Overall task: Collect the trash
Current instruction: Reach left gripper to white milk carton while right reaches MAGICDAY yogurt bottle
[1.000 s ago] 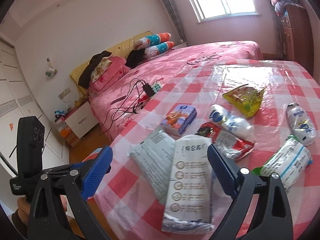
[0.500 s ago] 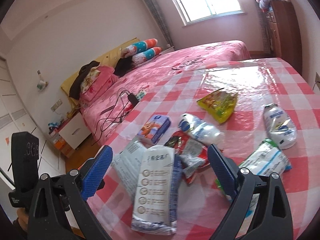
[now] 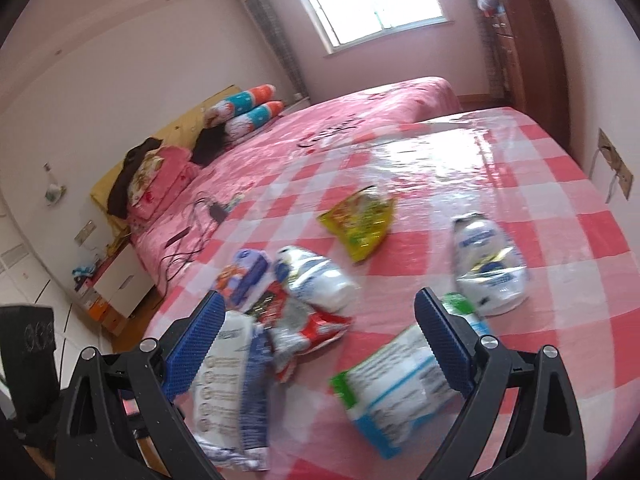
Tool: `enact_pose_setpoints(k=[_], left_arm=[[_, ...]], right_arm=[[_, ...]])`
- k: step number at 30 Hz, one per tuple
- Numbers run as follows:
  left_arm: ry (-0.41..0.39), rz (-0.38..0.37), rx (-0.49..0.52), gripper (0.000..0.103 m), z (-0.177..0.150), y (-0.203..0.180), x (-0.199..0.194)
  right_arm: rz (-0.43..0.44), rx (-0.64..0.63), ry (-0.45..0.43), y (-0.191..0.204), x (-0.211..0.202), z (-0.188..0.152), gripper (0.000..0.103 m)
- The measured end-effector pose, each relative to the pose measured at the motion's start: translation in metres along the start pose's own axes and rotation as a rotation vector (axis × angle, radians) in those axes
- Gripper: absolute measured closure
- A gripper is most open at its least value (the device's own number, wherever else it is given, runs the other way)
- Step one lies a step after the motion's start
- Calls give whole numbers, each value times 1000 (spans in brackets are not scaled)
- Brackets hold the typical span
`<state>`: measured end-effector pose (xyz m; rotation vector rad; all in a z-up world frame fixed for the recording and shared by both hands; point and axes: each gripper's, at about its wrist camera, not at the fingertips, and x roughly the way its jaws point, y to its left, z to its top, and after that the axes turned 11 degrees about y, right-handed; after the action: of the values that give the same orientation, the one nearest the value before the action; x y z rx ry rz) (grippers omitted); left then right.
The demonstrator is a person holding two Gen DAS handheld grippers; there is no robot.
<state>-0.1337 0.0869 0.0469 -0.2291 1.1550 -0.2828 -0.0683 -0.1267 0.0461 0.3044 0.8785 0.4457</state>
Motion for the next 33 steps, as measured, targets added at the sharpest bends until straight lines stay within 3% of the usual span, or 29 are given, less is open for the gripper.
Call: enact_pose_setpoints(k=[13, 26, 29, 33], left_arm=[[61, 23, 23, 19, 8, -21, 24], [76, 110, 53, 19, 23, -34, 40], [81, 125, 55, 19, 25, -36, 44], [75, 141, 54, 19, 27, -37, 46]], right_arm=[[-169, 137, 36, -89, 5, 25, 9], [-314, -20, 151, -90, 54, 46, 9], [-323, -26, 175, -92, 63, 50, 20], [-341, -35, 196, -93, 69, 52, 22]])
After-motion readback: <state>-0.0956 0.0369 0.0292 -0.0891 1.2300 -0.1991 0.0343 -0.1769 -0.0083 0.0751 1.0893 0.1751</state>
